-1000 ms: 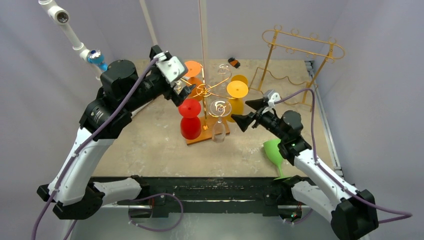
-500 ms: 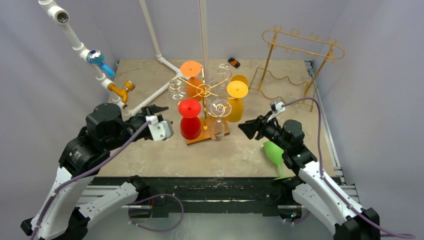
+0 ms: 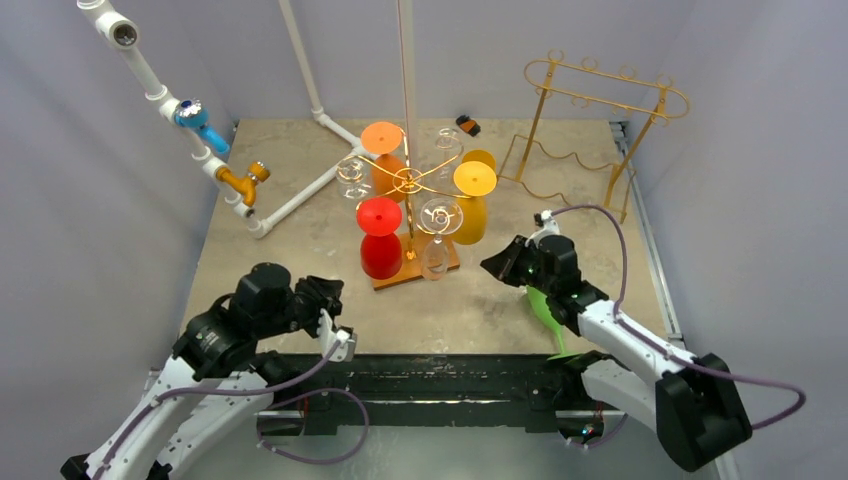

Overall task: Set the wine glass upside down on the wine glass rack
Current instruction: Turn the wine glass upside down at the wine rack, then move the wine rack to the center of the board.

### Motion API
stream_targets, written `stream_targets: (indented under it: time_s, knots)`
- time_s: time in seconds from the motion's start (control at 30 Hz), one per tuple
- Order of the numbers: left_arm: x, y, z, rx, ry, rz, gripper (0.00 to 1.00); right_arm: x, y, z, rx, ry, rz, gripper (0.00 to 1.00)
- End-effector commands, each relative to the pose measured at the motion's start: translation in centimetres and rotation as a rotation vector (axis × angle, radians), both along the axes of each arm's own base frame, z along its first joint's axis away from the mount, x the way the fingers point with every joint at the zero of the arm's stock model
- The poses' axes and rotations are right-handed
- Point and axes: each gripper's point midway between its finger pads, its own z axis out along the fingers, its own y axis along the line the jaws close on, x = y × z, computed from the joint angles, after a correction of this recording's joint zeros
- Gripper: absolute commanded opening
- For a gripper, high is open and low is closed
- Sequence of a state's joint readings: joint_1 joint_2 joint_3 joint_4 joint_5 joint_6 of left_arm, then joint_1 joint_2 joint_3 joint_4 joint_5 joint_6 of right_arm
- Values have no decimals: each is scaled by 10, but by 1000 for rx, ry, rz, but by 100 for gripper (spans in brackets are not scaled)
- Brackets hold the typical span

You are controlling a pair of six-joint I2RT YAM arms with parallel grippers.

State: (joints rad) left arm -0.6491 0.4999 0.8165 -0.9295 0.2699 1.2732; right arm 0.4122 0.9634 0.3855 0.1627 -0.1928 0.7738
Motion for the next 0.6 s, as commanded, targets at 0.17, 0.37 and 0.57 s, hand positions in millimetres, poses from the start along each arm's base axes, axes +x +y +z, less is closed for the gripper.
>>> stream_targets:
  time_s: [0.17,0.37,0.57]
  knots:
    - [14,-34,-68,116,-280,-306,22,42,8,-27,56,67,-118,1]
    - [23,-50,-106,142,-314,-390,22,54,21,-43,94,108,-109,0]
    - [23,-68,-127,108,-309,-463,22,55,25,-54,92,133,-102,0]
